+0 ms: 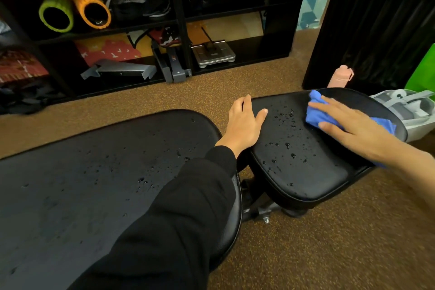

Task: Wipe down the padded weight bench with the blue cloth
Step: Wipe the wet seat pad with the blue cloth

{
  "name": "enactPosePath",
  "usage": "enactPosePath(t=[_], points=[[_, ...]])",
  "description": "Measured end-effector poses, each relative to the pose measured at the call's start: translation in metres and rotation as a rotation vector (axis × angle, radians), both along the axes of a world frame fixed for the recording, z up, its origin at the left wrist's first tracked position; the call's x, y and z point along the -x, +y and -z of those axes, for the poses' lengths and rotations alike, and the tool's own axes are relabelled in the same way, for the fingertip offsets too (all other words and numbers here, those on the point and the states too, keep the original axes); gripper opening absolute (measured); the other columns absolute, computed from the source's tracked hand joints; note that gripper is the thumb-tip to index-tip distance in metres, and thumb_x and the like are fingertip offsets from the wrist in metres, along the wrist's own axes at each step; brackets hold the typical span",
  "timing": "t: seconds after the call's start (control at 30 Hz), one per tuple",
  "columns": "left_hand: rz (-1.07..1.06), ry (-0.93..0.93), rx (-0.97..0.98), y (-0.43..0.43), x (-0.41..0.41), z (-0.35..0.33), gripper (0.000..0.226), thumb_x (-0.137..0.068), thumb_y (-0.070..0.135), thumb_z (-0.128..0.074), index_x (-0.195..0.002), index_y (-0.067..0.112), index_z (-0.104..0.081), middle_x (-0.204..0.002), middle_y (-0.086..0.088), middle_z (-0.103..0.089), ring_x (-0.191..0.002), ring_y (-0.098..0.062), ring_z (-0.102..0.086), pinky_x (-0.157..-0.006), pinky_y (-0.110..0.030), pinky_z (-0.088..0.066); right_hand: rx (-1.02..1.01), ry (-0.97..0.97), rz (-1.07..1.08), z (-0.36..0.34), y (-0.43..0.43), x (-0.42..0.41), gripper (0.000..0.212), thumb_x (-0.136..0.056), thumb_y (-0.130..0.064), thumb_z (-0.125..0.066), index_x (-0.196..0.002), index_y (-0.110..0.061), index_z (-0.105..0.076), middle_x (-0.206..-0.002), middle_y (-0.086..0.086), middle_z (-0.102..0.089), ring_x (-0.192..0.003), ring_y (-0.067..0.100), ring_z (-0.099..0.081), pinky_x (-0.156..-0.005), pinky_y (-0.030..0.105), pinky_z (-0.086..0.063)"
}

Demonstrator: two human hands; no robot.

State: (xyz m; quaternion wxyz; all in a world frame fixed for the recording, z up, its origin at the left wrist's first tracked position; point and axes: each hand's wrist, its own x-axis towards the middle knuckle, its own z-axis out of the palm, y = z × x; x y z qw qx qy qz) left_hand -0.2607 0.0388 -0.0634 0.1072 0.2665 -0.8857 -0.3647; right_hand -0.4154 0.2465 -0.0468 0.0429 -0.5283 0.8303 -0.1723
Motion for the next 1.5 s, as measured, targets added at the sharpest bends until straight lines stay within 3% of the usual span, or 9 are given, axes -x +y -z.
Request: enactPosePath(t=[0.17,0.33,0.43,0.53,0.73,0.9,1.07,1.23,1.5], points=[[-0.002,-0.004,0.005,0.001,0.0,0.0,0.066,-0.101,0.043,-0.033,-0.153,0.009,-0.008,-0.157,-0.009,-0.009,-0.145,-0.027,-0.005,-0.116,-0.037,-0.011,-0.069,0.167,0.253,-0.009,0.03,0.031,0.065,-0.082,-0.073,-0.018,-0.136,-0.042,-0.034,-0.148,0.003,-0.041,-0.14,0.026,-0.031,-0.108,0.052,-0.024],[-0.004,-0.004,0.004,0.001,0.001,0.001,0.066,-0.101,0.043,-0.033,-0.153,0.009,-0.008,-0.157,-0.009,-0.009,-0.145,-0.026,-0.005,-0.117,-0.037,-0.011,-0.005,0.076,0.561,0.002,0.007,0.069,0.075,-0.081,-0.058,-0.026,-0.14,-0.014,-0.04,-0.155,0.016,-0.022,-0.143,0.034,-0.019,-0.111,0.056,-0.022],[-0.007,-0.002,0.011,0.0,0.001,0.001,0.066,-0.101,0.043,-0.033,-0.152,0.008,-0.008,-0.157,-0.009,-0.01,-0.145,-0.027,-0.005,-0.116,-0.036,-0.011,0.03,0.086,0.566,0.004,-0.005,0.062,0.062,-0.091,-0.044,-0.035,-0.136,-0.001,-0.041,-0.147,0.023,-0.032,-0.136,0.039,-0.028,-0.11,0.055,-0.026],[-0.004,-0.003,0.015,0.0,0.0,0.001,0.066,-0.101,0.043,-0.033,-0.152,0.008,-0.008,-0.157,-0.009,-0.01,-0.145,-0.027,-0.005,-0.116,-0.037,-0.011,0.064,0.058,0.493,0.007,-0.004,0.041,0.051,-0.098,-0.034,-0.04,-0.142,-0.008,-0.037,-0.154,0.013,-0.027,-0.142,0.031,-0.023,-0.114,0.046,-0.021],[-0.003,-0.005,0.014,-0.001,0.0,0.0,0.066,-0.101,0.043,-0.033,-0.152,0.009,-0.008,-0.157,-0.01,-0.009,-0.144,-0.028,-0.006,-0.116,-0.038,-0.012,0.126,0.045,0.303,0.006,0.033,0.007,0.054,-0.091,-0.052,-0.036,-0.139,-0.027,-0.041,-0.148,0.001,-0.04,-0.135,0.025,-0.038,-0.111,0.045,-0.029],[0.002,-0.003,0.004,0.001,0.0,0.0,0.067,-0.102,0.042,-0.033,-0.152,0.008,-0.007,-0.157,-0.009,-0.009,-0.145,-0.027,-0.004,-0.116,-0.036,-0.011,0.089,0.001,0.523,0.003,0.037,0.047,0.068,-0.081,-0.058,-0.028,-0.135,-0.019,-0.043,-0.136,0.018,-0.051,-0.119,0.041,-0.05,-0.101,0.049,-0.038],[-0.009,0.002,0.005,0.001,0.001,0.0,0.066,-0.102,0.042,-0.033,-0.152,0.008,-0.008,-0.157,-0.01,-0.01,-0.145,-0.028,-0.005,-0.116,-0.036,-0.011,-0.011,0.047,0.71,0.004,0.006,0.071,0.065,-0.088,-0.042,-0.033,-0.136,0.001,-0.04,-0.137,0.033,-0.04,-0.127,0.046,-0.036,-0.105,0.053,-0.03],[-0.01,0.0,0.006,0.0,0.002,0.001,0.066,-0.101,0.042,-0.033,-0.152,0.009,-0.008,-0.157,-0.009,-0.009,-0.145,-0.027,-0.006,-0.116,-0.036,-0.012,0.045,0.099,0.53,0.01,-0.013,0.042,0.047,-0.101,-0.028,-0.031,-0.14,-0.002,-0.038,-0.144,0.025,-0.036,-0.134,0.039,-0.03,-0.11,0.05,-0.025],[-0.009,-0.009,0.008,0.0,0.002,0.0,0.066,-0.101,0.042,-0.033,-0.152,0.009,-0.008,-0.157,-0.009,-0.009,-0.145,-0.028,-0.005,-0.116,-0.037,-0.012,0.078,0.028,0.211,0.008,0.028,-0.012,0.047,-0.098,-0.049,-0.032,-0.141,-0.033,-0.039,-0.151,-0.003,-0.035,-0.142,0.017,-0.028,-0.114,0.046,-0.027]])
